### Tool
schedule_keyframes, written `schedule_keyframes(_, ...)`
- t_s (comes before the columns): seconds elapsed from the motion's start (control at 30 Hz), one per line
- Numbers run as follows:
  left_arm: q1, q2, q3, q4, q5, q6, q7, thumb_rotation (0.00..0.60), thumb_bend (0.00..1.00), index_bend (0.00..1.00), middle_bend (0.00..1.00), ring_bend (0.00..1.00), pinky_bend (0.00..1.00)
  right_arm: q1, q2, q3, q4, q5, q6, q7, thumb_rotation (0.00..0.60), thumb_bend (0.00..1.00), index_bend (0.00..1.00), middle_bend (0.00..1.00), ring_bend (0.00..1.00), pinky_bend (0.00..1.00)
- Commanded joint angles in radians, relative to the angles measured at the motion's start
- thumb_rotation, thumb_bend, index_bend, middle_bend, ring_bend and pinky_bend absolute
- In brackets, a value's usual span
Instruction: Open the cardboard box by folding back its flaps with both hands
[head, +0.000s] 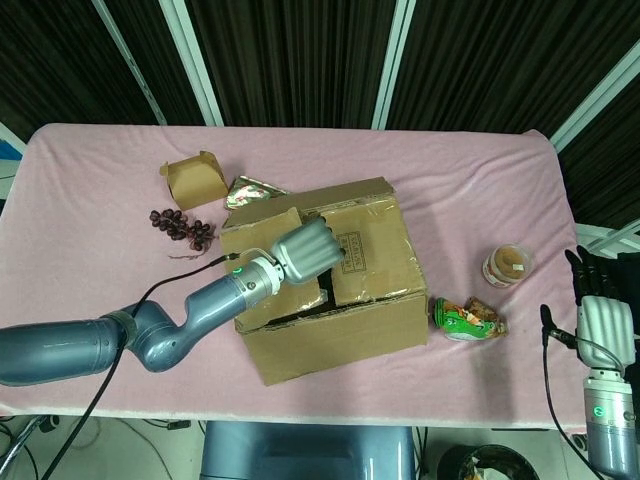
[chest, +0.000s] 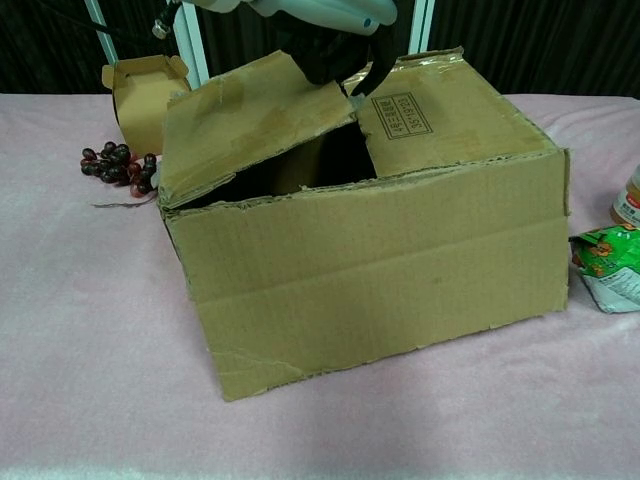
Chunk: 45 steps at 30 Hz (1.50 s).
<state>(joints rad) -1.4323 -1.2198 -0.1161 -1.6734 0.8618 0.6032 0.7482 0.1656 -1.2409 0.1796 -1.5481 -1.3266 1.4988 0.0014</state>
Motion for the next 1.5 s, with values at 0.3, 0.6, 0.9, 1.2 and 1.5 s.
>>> schedule_keyframes(0.3, -0.02, 0.18, 0.009, -0.169, -0.071, 0.014, -0.023, 0.6, 1.0, 0.46, 0.67, 0.47, 0.48, -0.004, -0.004, 0.0, 0.0, -0.01, 0.002, -0.006, 0.6, 0.44, 0.0, 0.0, 0.0, 0.22)
schedule_keyframes(0.6, -0.013, 0.363, 0.011, -0.315, -0.081, 0.029, -0.048, 0.6, 1.0, 0.46, 0.66, 0.47, 0.48, -0.006, -0.005, 0.003, 0.004, -0.01, -0.001, -0.006, 0.6, 0.44, 0.0, 0.0, 0.0, 0.22)
schedule_keyframes(0.9, -0.009, 0.515, 0.054, -0.405, -0.114, -0.026, -0.06, 0.6, 1.0, 0.45, 0.66, 0.47, 0.48, -0.009, -0.006, 0.005, 0.003, -0.015, 0.0, -0.011, 0.6, 0.44, 0.0, 0.0, 0.0, 0.22)
schedule_keyframes(1.2, 0.017, 0.625, 0.085, -0.468, -0.106, -0.055, -0.082, 0.6, 1.0, 0.45, 0.66, 0.47, 0.48, -0.011, -0.005, 0.006, 0.004, -0.015, -0.003, -0.014, 0.6, 0.44, 0.0, 0.0, 0.0, 0.22)
schedule_keyframes(1.5, 0.131, 0.761, 0.095, -0.549, 0.002, -0.022, -0.135, 0.6, 1.0, 0.45, 0.66, 0.47, 0.48, -0.013, -0.003, 0.01, 0.006, -0.011, -0.008, -0.011, 0.6, 0.44, 0.0, 0.0, 0.0, 0.22)
